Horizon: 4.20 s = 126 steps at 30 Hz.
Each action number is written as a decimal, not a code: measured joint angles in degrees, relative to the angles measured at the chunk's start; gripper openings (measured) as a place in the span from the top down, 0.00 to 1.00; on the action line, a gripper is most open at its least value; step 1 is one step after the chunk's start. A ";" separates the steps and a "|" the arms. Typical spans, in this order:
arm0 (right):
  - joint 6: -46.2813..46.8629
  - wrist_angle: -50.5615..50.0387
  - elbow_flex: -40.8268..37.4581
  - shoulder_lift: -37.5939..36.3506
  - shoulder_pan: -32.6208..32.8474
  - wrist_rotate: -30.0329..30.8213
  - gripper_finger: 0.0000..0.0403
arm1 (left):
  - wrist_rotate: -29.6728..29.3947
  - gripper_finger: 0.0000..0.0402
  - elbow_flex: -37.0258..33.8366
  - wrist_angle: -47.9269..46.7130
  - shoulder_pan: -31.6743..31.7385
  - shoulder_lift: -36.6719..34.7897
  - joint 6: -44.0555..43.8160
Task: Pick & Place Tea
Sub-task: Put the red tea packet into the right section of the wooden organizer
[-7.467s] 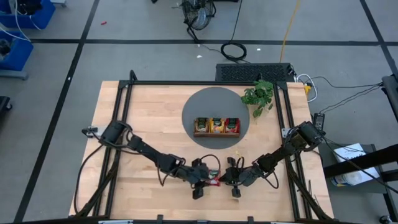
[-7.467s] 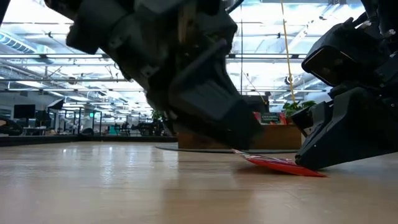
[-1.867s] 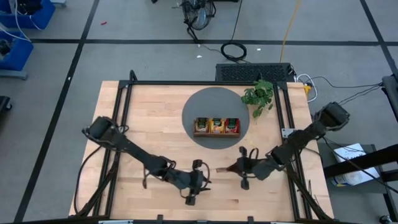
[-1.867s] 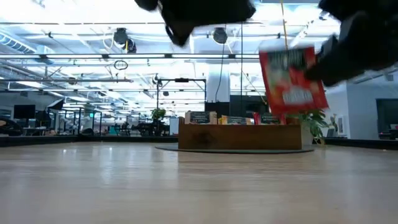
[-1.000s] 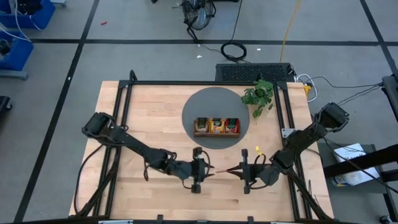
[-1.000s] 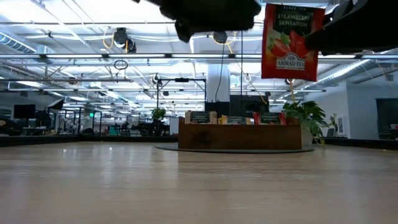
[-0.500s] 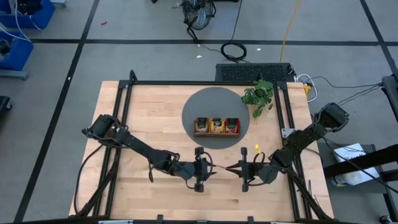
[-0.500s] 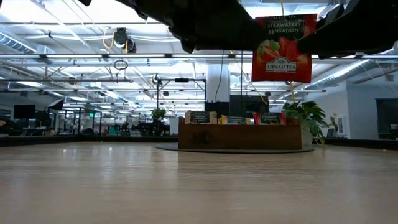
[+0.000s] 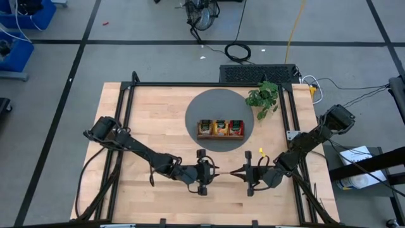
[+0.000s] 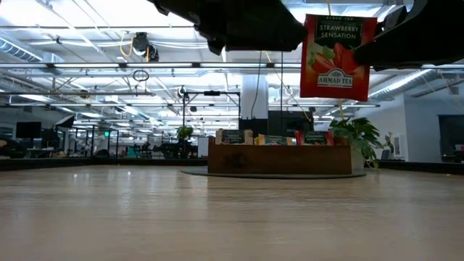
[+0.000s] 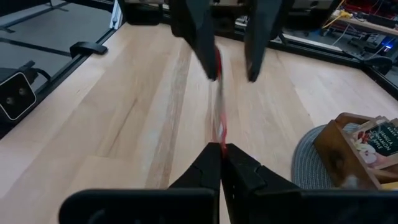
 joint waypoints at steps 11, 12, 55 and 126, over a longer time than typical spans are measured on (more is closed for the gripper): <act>0.00 0.24 0.00 0.00 -0.05 0.02 1.00 | 9.04 0.69 0.00 1.41 2.69 -0.01 -2.13; 0.00 0.22 0.00 0.00 -0.06 0.02 1.00 | 9.02 0.69 0.00 1.72 2.77 0.10 -2.12; 4.94 12.03 -1.47 -0.04 1.27 1.05 0.41 | 8.94 1.00 0.00 6.78 2.16 0.55 2.54; -1.11 34.16 -15.28 -0.87 -6.47 -8.93 1.00 | -1.99 0.96 -17.15 -3.81 -9.01 -35.01 4.88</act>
